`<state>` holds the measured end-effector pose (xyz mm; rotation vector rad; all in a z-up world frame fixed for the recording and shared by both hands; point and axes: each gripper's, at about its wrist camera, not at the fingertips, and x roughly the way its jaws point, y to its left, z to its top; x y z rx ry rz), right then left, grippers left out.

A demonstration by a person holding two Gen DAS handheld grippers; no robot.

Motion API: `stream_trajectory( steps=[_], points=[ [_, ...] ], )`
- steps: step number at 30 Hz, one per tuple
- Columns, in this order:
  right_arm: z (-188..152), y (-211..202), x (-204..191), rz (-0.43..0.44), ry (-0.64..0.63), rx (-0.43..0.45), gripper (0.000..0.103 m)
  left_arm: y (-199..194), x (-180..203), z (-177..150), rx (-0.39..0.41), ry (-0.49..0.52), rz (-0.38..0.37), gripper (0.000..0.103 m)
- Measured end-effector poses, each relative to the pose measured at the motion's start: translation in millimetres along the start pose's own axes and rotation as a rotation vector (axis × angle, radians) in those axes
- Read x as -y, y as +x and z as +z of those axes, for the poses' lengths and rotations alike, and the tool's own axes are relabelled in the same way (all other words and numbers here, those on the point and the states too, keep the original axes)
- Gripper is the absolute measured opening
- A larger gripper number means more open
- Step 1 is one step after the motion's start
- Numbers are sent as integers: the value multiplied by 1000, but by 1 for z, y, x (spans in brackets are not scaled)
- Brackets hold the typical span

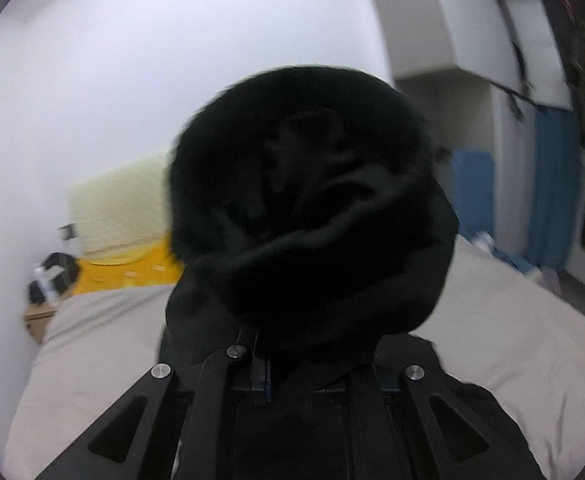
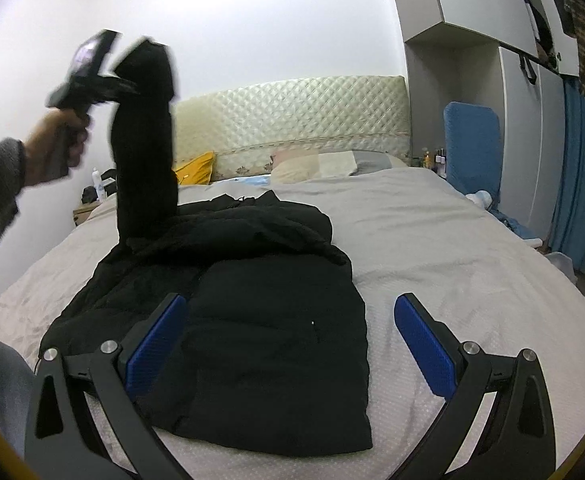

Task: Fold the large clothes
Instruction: 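Lift the sleeve and fold it across the jacket body toward the right tool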

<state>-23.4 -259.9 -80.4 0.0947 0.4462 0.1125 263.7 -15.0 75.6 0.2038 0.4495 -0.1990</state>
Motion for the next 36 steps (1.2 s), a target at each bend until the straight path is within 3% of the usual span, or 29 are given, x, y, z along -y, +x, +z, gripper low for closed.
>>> stream_trajectory(
  steps=[4, 13, 17, 21, 29, 36],
  points=[
    [-2, 0, 3, -11, -2, 3, 103, 45, 69, -19, -62, 77, -61, 10],
    [-7, 24, 26, -8, 68, -28, 103, 133, 133, -83, -217, 132, -119, 10],
    [-9, 35, 33, -1, 93, -39, 103, 171, 165, -117, -322, 186, -113, 10],
    [-14, 45, 37, 7, 106, -60, 103, 191, 174, -142, -357, 206, -103, 10],
    [-18, 56, 37, 1, 114, -80, 103, 171, 176, -135, -312, 190, -78, 13],
    [-19, 57, 25, -9, 74, -70, 103, 127, 156, -132, -354, 158, -119, 15]
  ],
)
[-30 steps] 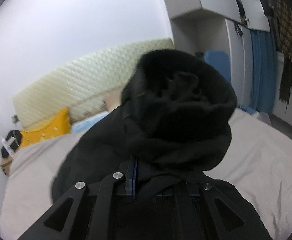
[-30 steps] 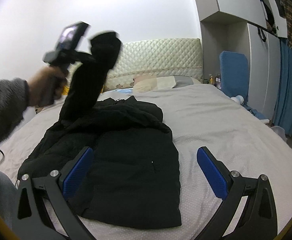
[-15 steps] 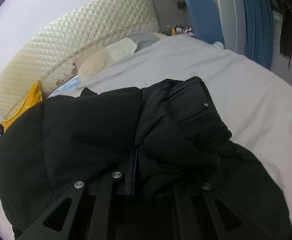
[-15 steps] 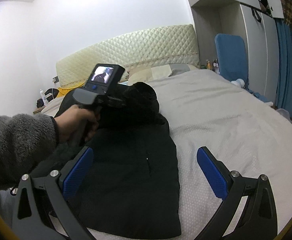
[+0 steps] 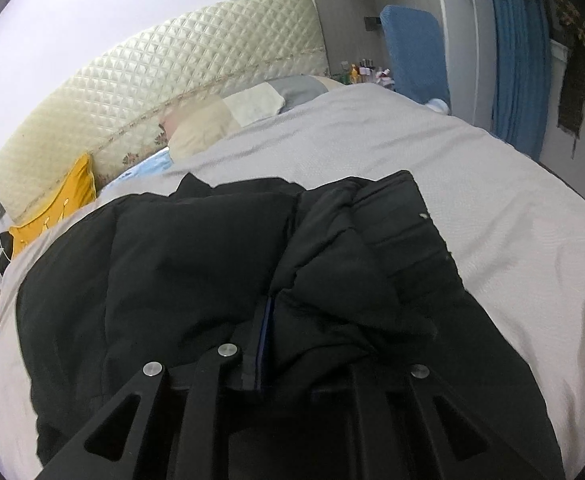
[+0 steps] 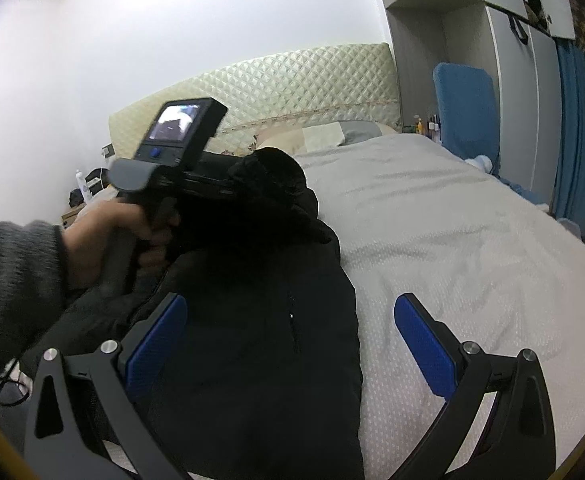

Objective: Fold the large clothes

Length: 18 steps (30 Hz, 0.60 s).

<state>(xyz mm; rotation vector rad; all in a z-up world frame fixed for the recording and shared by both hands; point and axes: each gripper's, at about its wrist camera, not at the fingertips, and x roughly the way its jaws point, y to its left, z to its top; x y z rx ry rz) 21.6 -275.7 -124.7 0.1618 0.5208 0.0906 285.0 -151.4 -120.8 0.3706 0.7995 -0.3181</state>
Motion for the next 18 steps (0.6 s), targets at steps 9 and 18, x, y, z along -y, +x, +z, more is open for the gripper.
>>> stream_trajectory(
  steps=[9, 18],
  points=[
    [4, 3, -26, 38, -46, 11, 103, -58, -17, -59, 38, 92, 29, 15],
    [-5, 23, -39, 56, -24, -33, 103, -93, -40, -117, 85, -13, -81, 16]
  ],
)
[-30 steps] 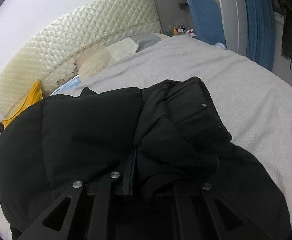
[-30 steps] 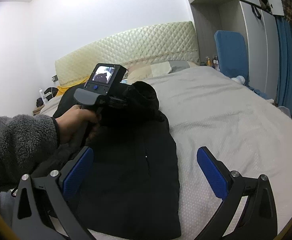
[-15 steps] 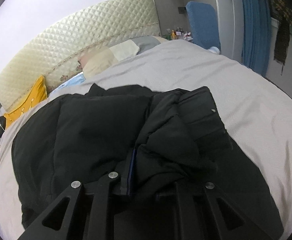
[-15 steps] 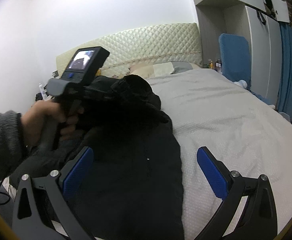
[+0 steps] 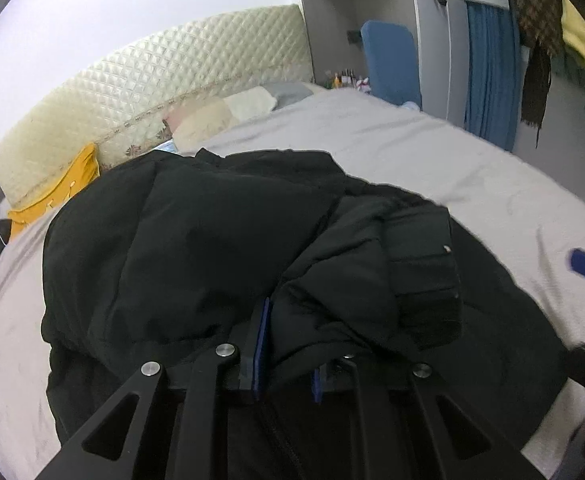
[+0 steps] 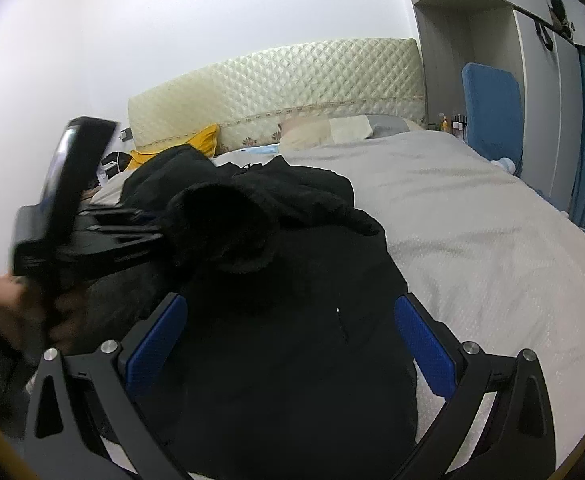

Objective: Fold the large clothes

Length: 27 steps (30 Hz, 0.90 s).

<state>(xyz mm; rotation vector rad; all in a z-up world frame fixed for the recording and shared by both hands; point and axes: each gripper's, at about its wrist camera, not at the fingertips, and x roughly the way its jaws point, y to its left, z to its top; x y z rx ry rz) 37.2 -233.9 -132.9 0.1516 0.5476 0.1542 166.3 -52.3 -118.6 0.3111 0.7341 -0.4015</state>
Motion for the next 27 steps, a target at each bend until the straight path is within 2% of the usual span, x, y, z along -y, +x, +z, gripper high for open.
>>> stream_trajectory(
  steps=[2, 6, 11, 14, 17, 19, 20, 21, 22, 24, 25, 26, 27],
  points=[
    [7, 11, 1, 60, 64, 11, 103, -5, -6, 1, 29, -18, -14, 16],
    [23, 46, 0, 221, 175, -10, 103, -1, -25, 1, 39, -143, -117, 16],
    [38, 84, -14, 356, 224, -42, 103, 1, -33, -3, 62, -165, -166, 16],
    [41, 101, -24, 362, 219, -68, 97, -2, -39, -4, 86, -174, -183, 16],
    [46, 114, -23, 406, 268, -84, 75, -6, -47, -3, 102, -213, -195, 16],
    [54, 114, -23, 409, 259, -72, 40, -7, -54, -1, 120, -234, -200, 16],
    [61, 113, -25, 393, 241, -66, 32, -8, -56, 0, 125, -243, -208, 17],
    [72, 111, -28, 382, 218, -62, 19, -10, -60, 2, 139, -257, -240, 18],
    [83, 109, -31, 369, 193, -58, 15, -10, -61, 3, 149, -263, -263, 23],
    [109, 105, -39, 335, 129, -40, 13, -19, -66, 4, 180, -277, -296, 42],
    [118, 102, -41, 319, 101, -35, 13, -24, -68, 4, 191, -294, -294, 65],
    [136, 102, -47, 289, 58, -26, 13, -30, -71, 4, 210, -311, -291, 81],
    [149, 101, -48, 277, 38, -20, 13, -38, -73, 3, 239, -322, -286, 84]
  ],
)
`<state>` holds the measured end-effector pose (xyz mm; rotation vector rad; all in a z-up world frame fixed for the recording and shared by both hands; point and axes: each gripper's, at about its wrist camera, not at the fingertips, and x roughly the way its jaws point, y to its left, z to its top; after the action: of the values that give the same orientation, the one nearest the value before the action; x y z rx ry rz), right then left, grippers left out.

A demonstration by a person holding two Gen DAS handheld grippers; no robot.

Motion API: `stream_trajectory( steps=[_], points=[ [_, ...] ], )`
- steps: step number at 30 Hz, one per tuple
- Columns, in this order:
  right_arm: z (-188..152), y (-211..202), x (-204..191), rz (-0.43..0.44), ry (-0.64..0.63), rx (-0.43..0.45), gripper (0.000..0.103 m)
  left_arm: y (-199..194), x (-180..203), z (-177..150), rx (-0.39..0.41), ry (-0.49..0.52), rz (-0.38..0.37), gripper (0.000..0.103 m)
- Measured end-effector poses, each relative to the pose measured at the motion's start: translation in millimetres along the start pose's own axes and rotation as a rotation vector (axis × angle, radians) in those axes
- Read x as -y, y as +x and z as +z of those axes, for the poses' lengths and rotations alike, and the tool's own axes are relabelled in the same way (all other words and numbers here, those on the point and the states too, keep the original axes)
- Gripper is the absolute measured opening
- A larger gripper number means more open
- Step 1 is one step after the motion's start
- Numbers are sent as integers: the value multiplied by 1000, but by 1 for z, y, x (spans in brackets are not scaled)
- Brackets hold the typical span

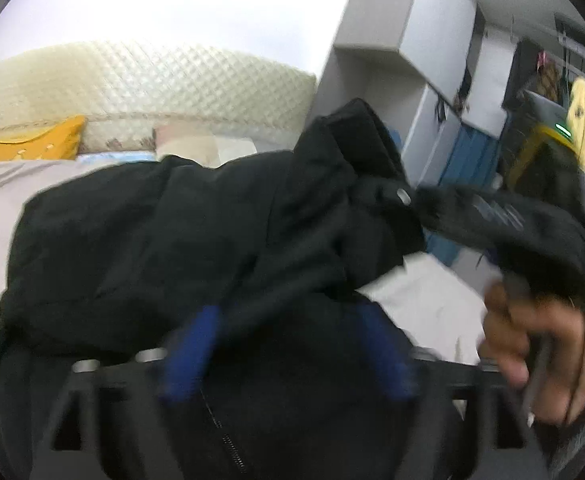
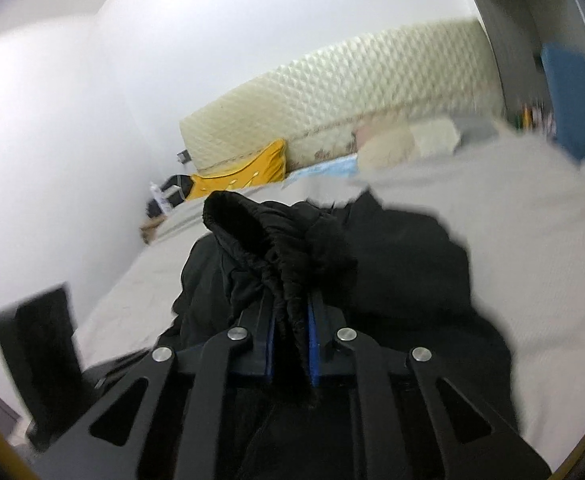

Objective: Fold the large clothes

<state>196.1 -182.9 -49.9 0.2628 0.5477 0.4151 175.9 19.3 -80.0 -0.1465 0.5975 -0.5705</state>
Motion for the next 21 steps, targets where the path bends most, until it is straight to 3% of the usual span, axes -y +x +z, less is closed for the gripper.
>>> stream_trajectory(
  steps=[4, 9, 17, 21],
  points=[
    [46, 11, 3, -64, -49, 16, 13, -27, -7, 10, 91, -4, 46, 84],
    [66, 48, 36, -189, -60, -18, 13, -38, -39, 19, 129, -81, 147, 84],
    [13, 113, 125, -349, -4, -162, 13, -17, -69, 17, 76, -123, 289, 84],
    [-13, 137, 150, -369, 0, -191, 15, -2, -70, 12, 38, -103, 321, 84]
  ],
)
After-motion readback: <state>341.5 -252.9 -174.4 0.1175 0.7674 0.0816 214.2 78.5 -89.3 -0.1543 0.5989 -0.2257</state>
